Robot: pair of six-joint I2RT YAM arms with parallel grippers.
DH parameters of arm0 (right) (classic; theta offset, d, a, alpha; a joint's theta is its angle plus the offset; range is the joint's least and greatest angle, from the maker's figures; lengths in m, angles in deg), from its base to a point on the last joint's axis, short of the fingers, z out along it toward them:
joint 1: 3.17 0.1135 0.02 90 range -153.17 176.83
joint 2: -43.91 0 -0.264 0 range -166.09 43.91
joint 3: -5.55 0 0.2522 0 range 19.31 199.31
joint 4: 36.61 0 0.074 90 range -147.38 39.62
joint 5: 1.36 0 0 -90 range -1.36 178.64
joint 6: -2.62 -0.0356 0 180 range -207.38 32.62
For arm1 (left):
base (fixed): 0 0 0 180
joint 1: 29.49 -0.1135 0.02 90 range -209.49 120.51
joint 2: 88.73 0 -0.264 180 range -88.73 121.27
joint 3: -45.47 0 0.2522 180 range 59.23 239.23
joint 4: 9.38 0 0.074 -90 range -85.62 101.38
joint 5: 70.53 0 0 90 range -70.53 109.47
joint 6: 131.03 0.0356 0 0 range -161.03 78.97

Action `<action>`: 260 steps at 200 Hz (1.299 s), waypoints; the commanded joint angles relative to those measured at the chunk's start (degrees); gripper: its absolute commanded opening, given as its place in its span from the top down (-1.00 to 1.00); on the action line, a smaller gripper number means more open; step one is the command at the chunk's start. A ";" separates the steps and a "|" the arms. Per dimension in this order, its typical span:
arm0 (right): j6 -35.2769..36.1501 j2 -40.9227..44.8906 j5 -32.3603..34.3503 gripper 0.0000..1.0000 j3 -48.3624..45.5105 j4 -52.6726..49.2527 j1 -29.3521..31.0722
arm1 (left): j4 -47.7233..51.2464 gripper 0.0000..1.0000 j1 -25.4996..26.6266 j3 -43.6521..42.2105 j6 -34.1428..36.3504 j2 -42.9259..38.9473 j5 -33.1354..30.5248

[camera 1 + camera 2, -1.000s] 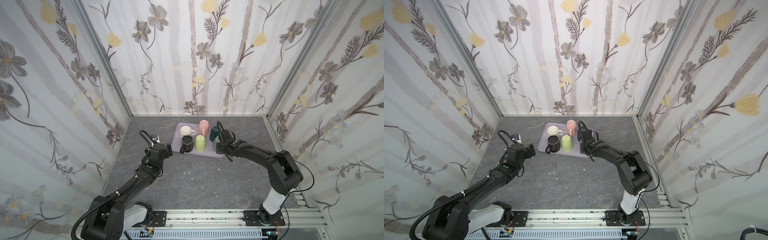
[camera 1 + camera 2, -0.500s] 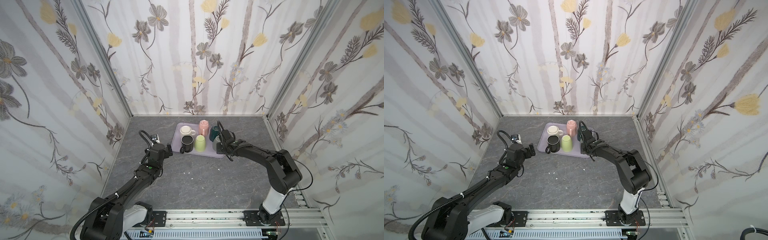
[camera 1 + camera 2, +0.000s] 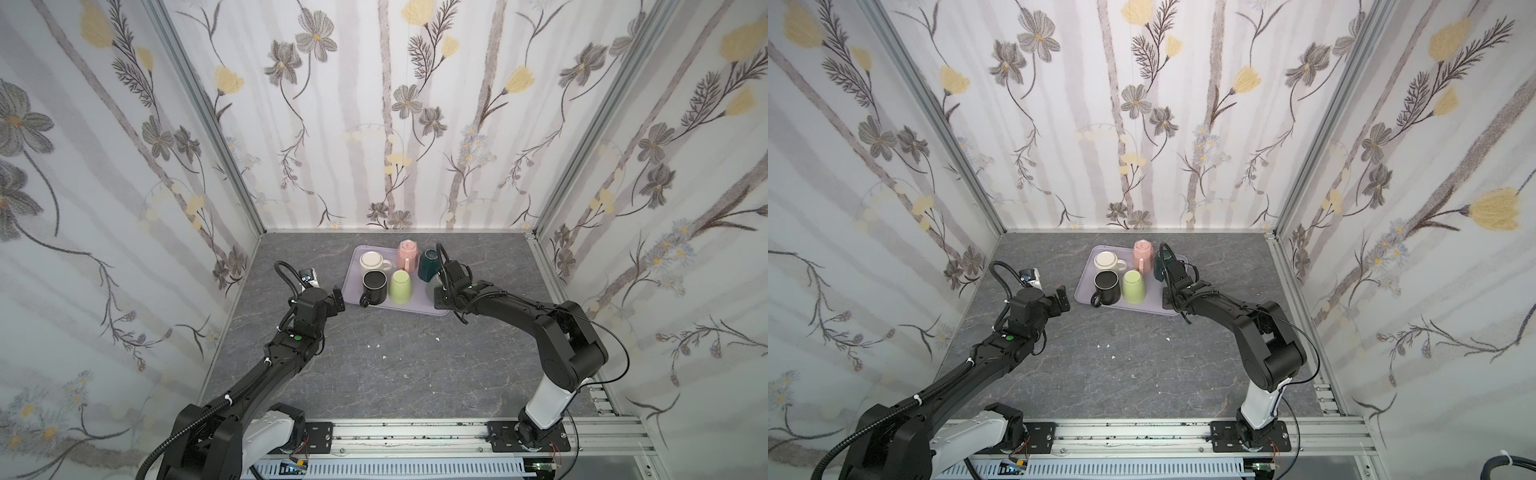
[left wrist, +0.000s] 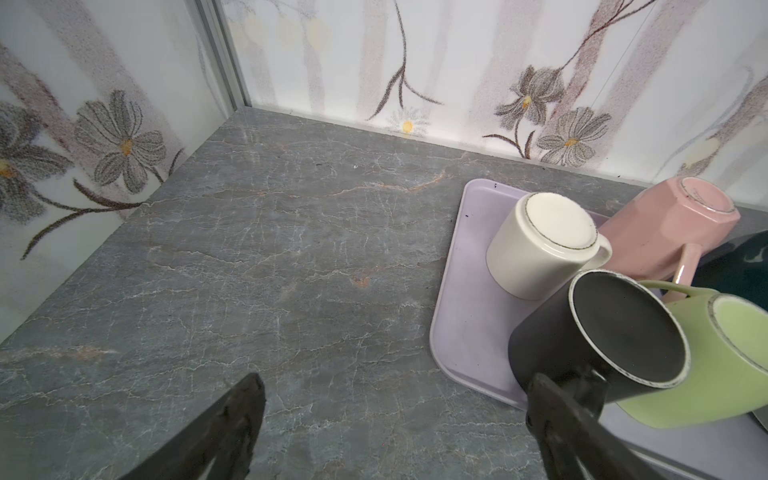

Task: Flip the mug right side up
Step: 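Lift the grey mug with the right gripper while the left gripper approaches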

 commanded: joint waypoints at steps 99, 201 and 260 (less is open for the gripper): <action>-0.07 7.83 -9.51 1.00 -6.97 13.49 -0.07 | -0.11 -1.00 1.25 3.39 -9.34 1.76 8.13; -1.84 10.90 -15.85 1.00 -7.09 19.37 -0.08 | 4.77 -1.00 5.93 11.63 -14.98 6.89 10.95; -2.96 13.59 -17.47 1.00 -10.53 24.97 -0.52 | 0.84 -1.00 7.48 10.30 -22.84 7.03 17.63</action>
